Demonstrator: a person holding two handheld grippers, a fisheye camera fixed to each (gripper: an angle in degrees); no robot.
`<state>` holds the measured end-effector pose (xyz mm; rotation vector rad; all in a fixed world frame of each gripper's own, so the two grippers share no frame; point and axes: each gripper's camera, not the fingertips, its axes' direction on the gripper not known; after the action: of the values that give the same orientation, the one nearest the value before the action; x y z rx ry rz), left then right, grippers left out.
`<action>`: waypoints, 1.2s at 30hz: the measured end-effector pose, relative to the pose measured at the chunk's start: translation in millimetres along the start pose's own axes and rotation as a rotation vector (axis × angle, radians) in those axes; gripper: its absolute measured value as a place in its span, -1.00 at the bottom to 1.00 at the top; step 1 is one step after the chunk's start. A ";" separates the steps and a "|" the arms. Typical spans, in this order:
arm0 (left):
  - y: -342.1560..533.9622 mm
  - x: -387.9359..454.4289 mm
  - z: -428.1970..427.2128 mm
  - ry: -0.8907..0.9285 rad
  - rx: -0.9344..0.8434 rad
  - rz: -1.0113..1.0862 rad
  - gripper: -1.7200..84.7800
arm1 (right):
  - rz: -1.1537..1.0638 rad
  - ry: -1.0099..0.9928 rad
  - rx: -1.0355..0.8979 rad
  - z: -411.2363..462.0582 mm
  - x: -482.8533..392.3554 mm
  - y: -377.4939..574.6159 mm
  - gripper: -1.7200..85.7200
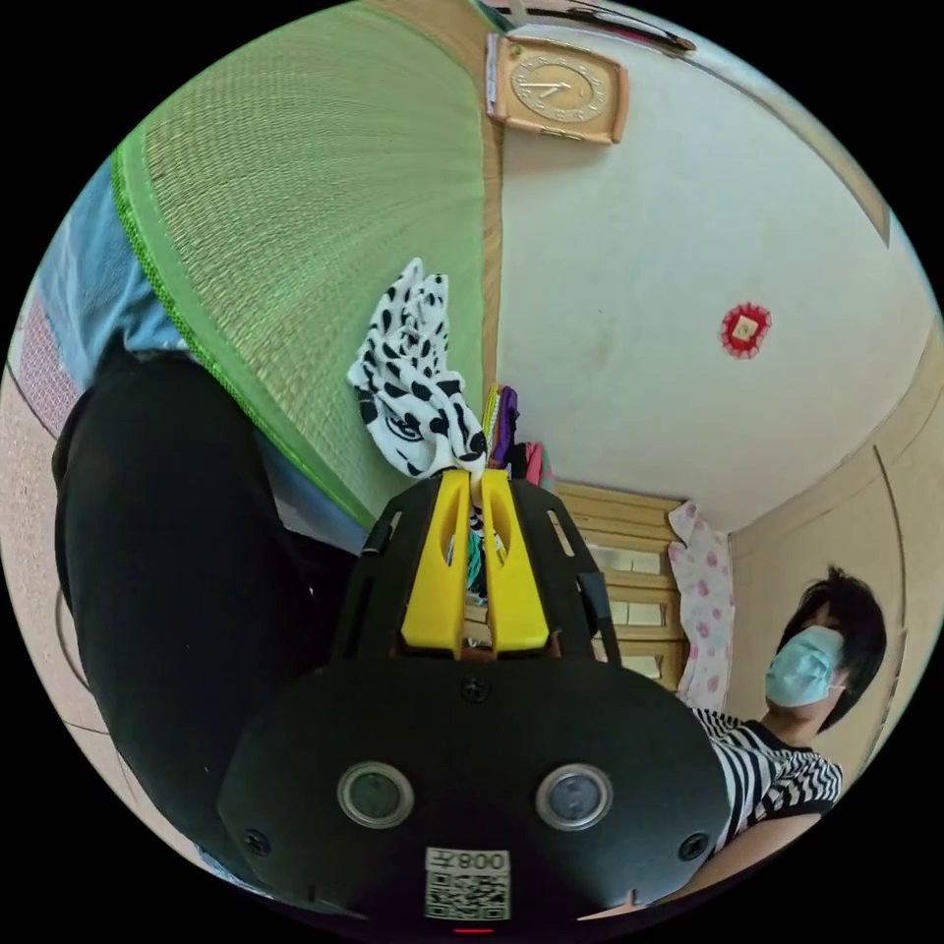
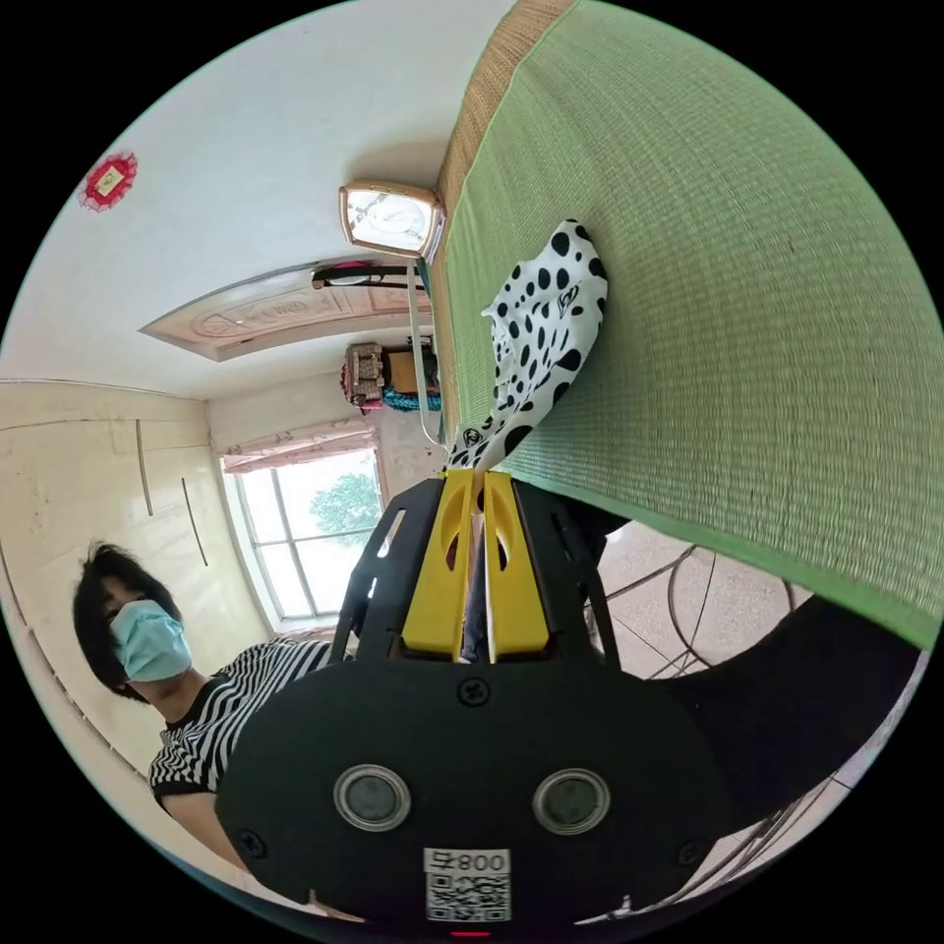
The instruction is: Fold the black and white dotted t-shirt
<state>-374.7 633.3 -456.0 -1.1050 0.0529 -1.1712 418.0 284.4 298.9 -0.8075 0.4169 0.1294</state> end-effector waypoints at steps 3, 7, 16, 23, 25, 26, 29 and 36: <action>19.5 20.9 26.6 0.000 -0.047 0.101 -0.91 | -0.033 -0.023 0.008 -8.7 -15.4 41.9 -0.92; 43.2 54.4 74.9 0.025 -0.121 0.243 -0.91 | -0.118 -0.059 0.052 -30.6 -51.4 100.2 -0.92; 83.0 107.8 234.3 0.102 -0.313 0.431 -0.92 | -0.303 -0.071 0.254 -105.1 -133.4 217.7 -0.92; 82.6 115.3 407.9 0.074 -0.444 0.449 -0.92 | -0.303 -0.034 0.411 -174.3 -149.4 247.4 -0.92; 76.0 123.5 480.8 0.073 -0.468 0.462 -0.92 | -0.302 -0.012 0.461 -208.2 -157.7 236.1 -0.92; 74.0 127.2 499.7 0.074 -0.474 0.472 -0.92 | -0.306 -0.009 0.467 -217.9 -161.2 231.3 -0.92; 66.9 156.6 596.5 0.093 -0.488 0.549 -0.92 | -0.339 0.033 0.520 -275.6 -191.3 202.5 -0.93; 96.5 222.8 822.0 0.161 -0.553 0.807 -0.91 | -0.457 0.247 0.694 -433.1 -302.1 178.4 -0.93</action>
<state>246.4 1005.5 2.6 -1.2788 0.9090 -0.5049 -40.5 107.3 35.9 -0.2137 0.4590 -0.5237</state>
